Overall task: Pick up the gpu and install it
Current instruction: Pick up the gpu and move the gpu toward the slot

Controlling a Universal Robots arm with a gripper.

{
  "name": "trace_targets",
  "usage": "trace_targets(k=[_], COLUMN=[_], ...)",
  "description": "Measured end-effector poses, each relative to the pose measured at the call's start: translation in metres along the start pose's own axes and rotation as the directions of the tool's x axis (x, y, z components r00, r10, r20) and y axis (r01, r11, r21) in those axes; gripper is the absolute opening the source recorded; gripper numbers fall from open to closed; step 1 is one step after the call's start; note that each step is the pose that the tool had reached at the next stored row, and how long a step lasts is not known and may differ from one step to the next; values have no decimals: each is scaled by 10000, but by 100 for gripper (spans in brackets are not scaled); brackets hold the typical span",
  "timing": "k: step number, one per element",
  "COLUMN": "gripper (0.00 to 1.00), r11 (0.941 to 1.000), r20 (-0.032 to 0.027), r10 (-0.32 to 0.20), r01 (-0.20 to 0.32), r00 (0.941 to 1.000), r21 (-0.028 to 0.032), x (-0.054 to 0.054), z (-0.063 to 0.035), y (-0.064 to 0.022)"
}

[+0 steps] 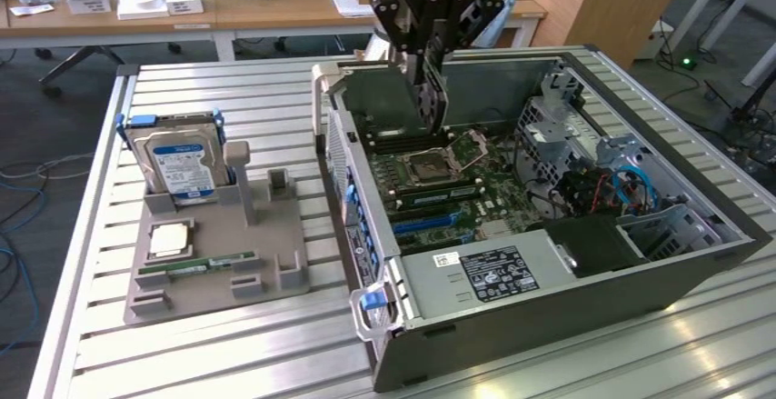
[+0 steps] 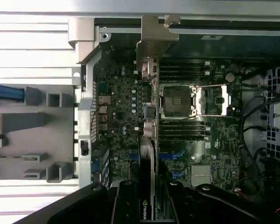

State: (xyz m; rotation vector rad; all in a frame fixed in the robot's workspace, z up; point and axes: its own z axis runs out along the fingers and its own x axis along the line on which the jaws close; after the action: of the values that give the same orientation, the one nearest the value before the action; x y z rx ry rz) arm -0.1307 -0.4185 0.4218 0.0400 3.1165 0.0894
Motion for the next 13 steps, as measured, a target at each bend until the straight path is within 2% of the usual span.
trace_targets(k=[13], gripper=[26], r11=[10000], r20=[-1], r10=[3], r01=[-3], r00=[10000], r21=[-9], x=[-359], z=[9], y=[18])
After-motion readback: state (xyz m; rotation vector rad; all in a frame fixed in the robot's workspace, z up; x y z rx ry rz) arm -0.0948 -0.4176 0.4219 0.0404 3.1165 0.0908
